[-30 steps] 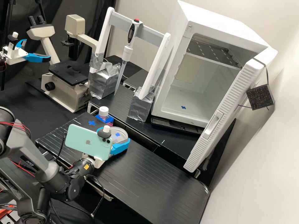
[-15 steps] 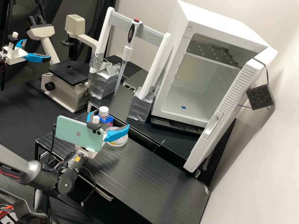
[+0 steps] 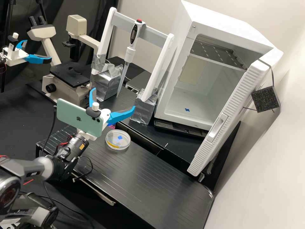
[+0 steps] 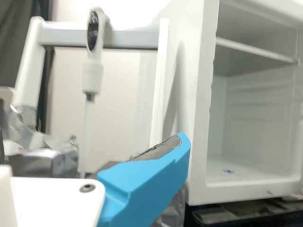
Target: Move the petri dish to the bench
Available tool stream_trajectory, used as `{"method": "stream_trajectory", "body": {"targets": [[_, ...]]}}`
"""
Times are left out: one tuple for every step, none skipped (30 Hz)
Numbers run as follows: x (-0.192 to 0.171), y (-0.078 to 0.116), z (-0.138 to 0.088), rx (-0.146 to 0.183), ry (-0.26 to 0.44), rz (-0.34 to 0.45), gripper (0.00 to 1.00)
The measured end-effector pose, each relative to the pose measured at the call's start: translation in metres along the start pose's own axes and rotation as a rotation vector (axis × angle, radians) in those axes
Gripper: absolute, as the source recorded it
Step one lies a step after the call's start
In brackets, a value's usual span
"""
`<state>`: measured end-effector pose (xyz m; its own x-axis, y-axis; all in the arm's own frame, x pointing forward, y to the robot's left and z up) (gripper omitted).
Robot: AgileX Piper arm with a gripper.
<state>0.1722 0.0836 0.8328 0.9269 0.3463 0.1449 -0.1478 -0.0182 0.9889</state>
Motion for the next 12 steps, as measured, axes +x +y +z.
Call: {"method": "stream_trajectory", "body": {"targets": [[0.001,-0.002,0.002,0.000,-0.007,-0.007,1.00],[0.002,-0.004,0.004,-0.002,-0.015,-0.014,1.00],[0.003,-0.006,0.006,-0.002,-0.020,-0.017,1.00],[0.004,-0.007,0.008,-0.004,-0.028,-0.021,1.00],[0.005,-0.008,0.010,-0.006,-0.034,-0.021,1.00],[0.005,-0.008,0.011,-0.007,-0.040,-0.021,1.00],[0.005,-0.008,0.013,-0.010,-0.048,-0.019,1.00],[0.006,-0.009,0.014,-0.011,-0.051,-0.020,1.00],[0.006,-0.008,0.015,-0.013,-0.053,-0.014,1.00],[0.006,-0.008,0.016,-0.014,-0.058,-0.013,1.00],[0.006,-0.008,0.016,-0.012,-0.059,-0.014,1.00],[0.006,-0.009,0.016,-0.012,-0.060,-0.015,1.00]]}}
